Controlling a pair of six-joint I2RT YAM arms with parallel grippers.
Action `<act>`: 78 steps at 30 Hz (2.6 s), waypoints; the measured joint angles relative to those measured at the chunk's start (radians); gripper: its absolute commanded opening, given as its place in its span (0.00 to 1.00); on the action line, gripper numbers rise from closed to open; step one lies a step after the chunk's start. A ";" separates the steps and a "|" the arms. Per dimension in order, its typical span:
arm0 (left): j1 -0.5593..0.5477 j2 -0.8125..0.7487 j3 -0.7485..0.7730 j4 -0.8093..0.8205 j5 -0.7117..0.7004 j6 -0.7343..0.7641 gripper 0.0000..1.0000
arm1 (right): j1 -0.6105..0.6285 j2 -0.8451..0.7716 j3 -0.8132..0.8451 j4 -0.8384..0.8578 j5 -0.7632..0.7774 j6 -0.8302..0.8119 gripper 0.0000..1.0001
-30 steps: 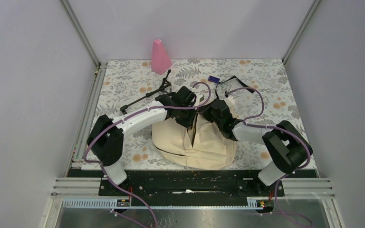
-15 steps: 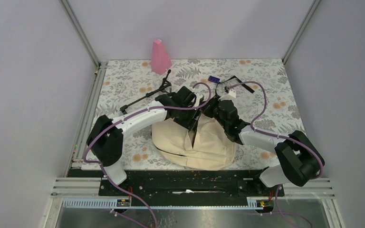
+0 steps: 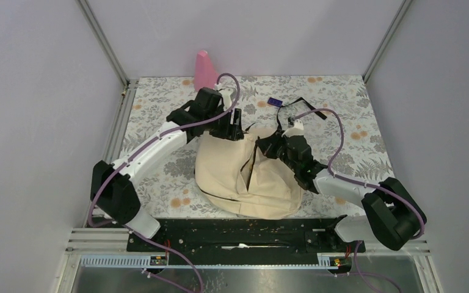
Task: Pack the student bag
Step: Zip the student bag at the center of the board.
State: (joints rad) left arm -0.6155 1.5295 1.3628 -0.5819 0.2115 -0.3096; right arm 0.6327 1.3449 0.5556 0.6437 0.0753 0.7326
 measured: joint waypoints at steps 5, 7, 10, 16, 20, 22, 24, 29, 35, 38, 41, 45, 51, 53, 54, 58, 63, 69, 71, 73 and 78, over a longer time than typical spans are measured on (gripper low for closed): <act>0.025 0.140 0.096 0.002 0.067 -0.059 0.74 | 0.000 -0.029 -0.043 0.017 -0.021 -0.003 0.00; 0.022 0.202 0.127 0.008 0.088 -0.078 0.76 | 0.000 -0.034 -0.054 0.023 -0.028 -0.003 0.00; 0.017 0.271 0.148 0.008 0.110 -0.097 0.79 | 0.001 -0.041 -0.066 0.032 -0.035 -0.003 0.00; 0.014 0.315 0.148 0.016 0.153 -0.126 0.89 | 0.002 -0.045 -0.077 0.048 -0.041 -0.003 0.00; 0.008 0.320 0.148 0.030 0.153 -0.126 0.77 | 0.003 -0.045 -0.077 0.049 -0.042 -0.008 0.00; 0.004 0.327 0.148 0.035 0.155 -0.129 0.65 | 0.005 -0.045 -0.077 0.050 -0.043 -0.011 0.00; -0.003 0.340 0.149 0.042 0.156 -0.130 0.56 | 0.010 -0.045 -0.077 0.049 -0.044 -0.014 0.00; -0.014 0.367 0.150 0.050 0.181 -0.139 0.32 | 0.016 -0.045 -0.077 0.048 -0.043 -0.024 0.00; -0.020 0.375 0.150 0.063 0.208 -0.154 0.05 | 0.036 -0.044 -0.076 0.034 -0.043 -0.056 0.00; -0.021 0.377 0.150 0.062 0.214 -0.164 0.00 | 0.055 -0.045 -0.066 0.001 -0.039 -0.089 0.00; -0.021 0.377 0.150 0.061 0.214 -0.168 0.00 | 0.069 -0.050 -0.047 -0.037 -0.031 -0.124 0.00; -0.023 0.377 0.150 0.062 0.216 -0.179 0.00 | 0.084 -0.089 -0.042 -0.092 -0.013 -0.159 0.00; -0.022 0.363 0.140 0.072 0.238 -0.209 0.00 | 0.099 -0.143 -0.041 -0.150 0.008 -0.187 0.00; -0.020 0.354 0.130 0.083 0.241 -0.219 0.00 | 0.109 -0.156 -0.037 -0.166 0.013 -0.192 0.00; -0.018 0.350 0.126 0.085 0.246 -0.223 0.00 | 0.118 -0.159 -0.032 -0.171 0.015 -0.200 0.00; -0.013 0.327 0.108 0.092 0.263 -0.230 0.00 | 0.145 -0.160 -0.014 -0.195 0.020 -0.228 0.00; -0.009 0.304 0.093 0.097 0.270 -0.230 0.00 | 0.176 -0.161 0.005 -0.208 0.031 -0.259 0.00; -0.005 0.303 0.085 0.099 0.281 -0.232 0.00 | 0.204 -0.161 0.005 -0.219 0.054 -0.273 0.00; -0.004 0.299 0.082 0.098 0.283 -0.232 0.00 | 0.212 -0.161 0.005 -0.222 0.058 -0.277 0.00; -0.003 0.295 0.078 0.098 0.286 -0.233 0.00 | 0.220 -0.165 0.005 -0.228 0.064 -0.281 0.00; 0.000 0.282 0.066 0.089 0.304 -0.239 0.00 | 0.257 -0.182 0.005 -0.246 0.084 -0.291 0.00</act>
State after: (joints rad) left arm -0.6159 1.8118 1.4292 -0.4931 0.5156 -0.5484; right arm 0.8894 1.1625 0.5610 0.3981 0.1589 0.4419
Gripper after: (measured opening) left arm 0.036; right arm 0.022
